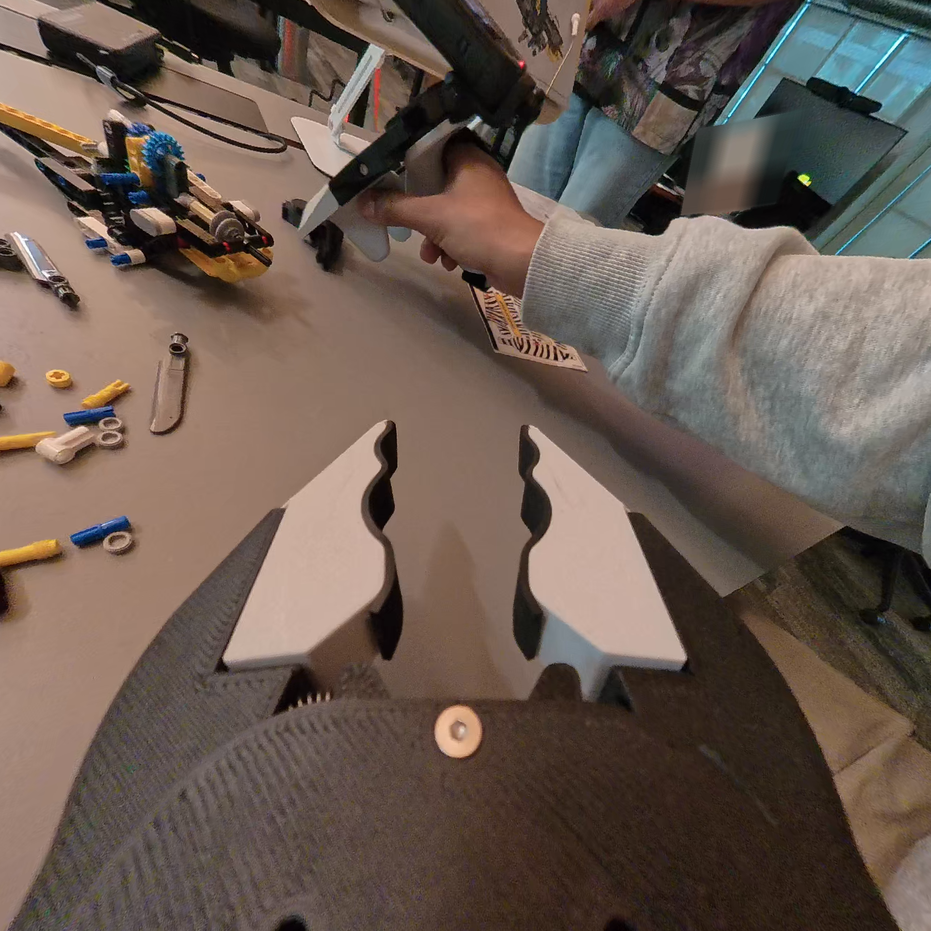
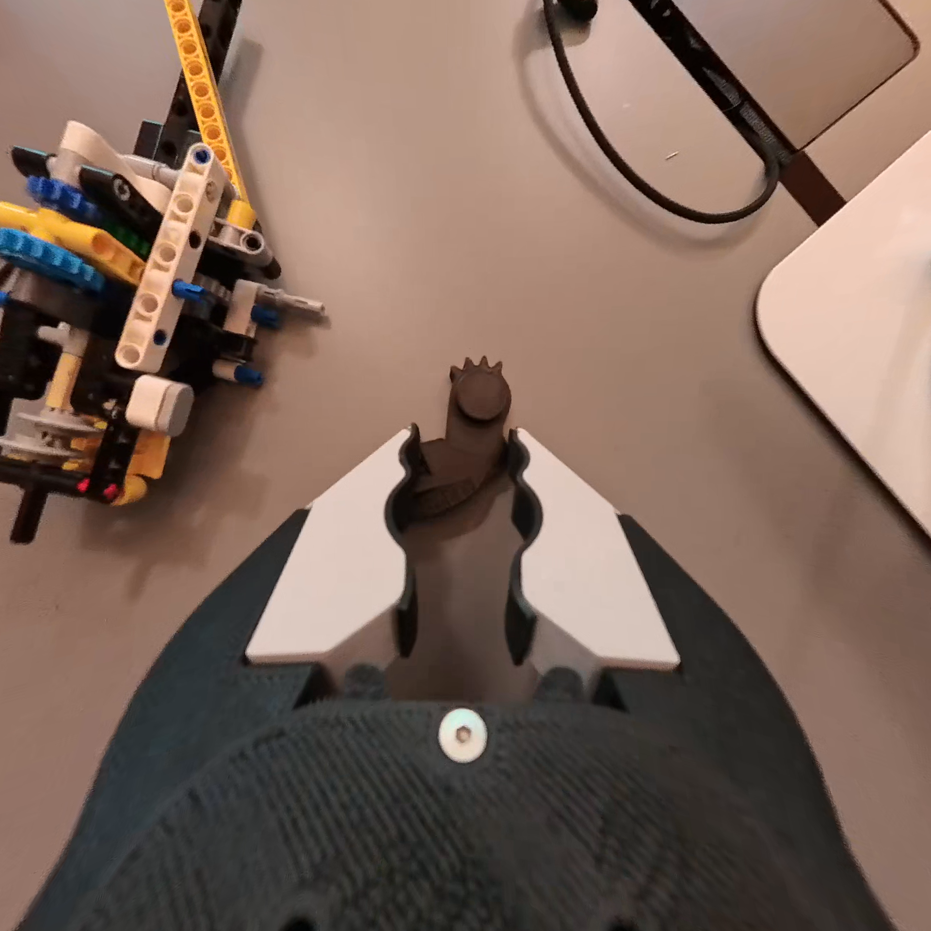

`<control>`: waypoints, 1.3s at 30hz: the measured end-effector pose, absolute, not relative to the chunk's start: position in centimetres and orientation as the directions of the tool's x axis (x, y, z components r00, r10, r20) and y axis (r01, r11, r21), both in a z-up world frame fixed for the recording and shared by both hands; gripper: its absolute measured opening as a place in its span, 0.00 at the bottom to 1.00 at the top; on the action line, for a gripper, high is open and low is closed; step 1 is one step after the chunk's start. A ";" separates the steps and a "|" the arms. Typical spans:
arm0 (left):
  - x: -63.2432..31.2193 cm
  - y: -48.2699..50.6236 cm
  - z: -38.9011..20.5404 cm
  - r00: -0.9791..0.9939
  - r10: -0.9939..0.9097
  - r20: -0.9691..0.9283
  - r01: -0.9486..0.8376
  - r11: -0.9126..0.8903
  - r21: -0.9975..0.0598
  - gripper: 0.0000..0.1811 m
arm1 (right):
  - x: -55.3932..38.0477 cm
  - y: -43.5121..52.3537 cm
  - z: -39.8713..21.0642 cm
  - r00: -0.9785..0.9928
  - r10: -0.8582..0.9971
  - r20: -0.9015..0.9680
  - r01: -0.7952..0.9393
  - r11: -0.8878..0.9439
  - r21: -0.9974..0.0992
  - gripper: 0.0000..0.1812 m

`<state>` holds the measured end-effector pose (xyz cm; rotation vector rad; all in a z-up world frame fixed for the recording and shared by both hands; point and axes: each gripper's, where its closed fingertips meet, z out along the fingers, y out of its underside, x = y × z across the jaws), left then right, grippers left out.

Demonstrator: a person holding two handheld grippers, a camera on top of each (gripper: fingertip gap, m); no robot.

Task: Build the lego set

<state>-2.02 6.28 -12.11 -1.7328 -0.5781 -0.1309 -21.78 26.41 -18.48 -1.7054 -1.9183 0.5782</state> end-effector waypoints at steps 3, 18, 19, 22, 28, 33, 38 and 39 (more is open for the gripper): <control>-2.0 6.0 -12.0 0.869 0.307 0.388 0.443 -0.132 -0.887 0.26 | -19.6 27.7 -16.5 -0.061 0.993 0.098 0.753 0.110 -0.649 0.19; -0.5 6.3 -12.5 0.895 0.312 0.319 0.385 -0.181 -0.905 0.26 | -3.9 61.7 -12.5 0.570 0.798 0.193 0.610 -0.254 -0.751 0.18; -0.6 6.3 -12.5 0.897 0.317 0.310 0.377 -0.181 -0.908 0.26 | -3.8 63.2 -13.0 0.609 0.772 0.181 0.596 -0.294 -0.747 0.18; -1.0 6.3 -12.6 0.893 0.333 0.303 0.374 -0.175 -0.911 0.26 | -3.1 67.1 -15.2 0.684 0.715 0.143 0.576 -0.410 -0.708 0.18; -1.5 6.6 -12.5 0.874 0.324 0.361 0.423 -0.145 -0.894 0.26 | -1.6 70.7 -17.9 0.725 0.671 0.153 0.578 -0.473 -0.664 0.18; -1.2 7.1 -12.5 0.867 0.306 0.394 0.450 -0.140 -0.882 0.26 | -1.2 70.6 -17.5 0.734 0.654 0.181 0.564 -0.441 -0.698 0.26; -0.9 6.6 -12.4 0.875 0.318 0.364 0.427 -0.157 -0.890 0.27 | -3.2 64.8 -12.6 0.678 0.702 0.220 0.536 -0.268 -0.800 0.39; -1.1 6.4 -12.3 0.875 0.325 0.358 0.425 -0.161 -0.891 0.28 | -3.8 62.5 -11.5 0.647 0.729 0.221 0.527 -0.218 -0.822 0.41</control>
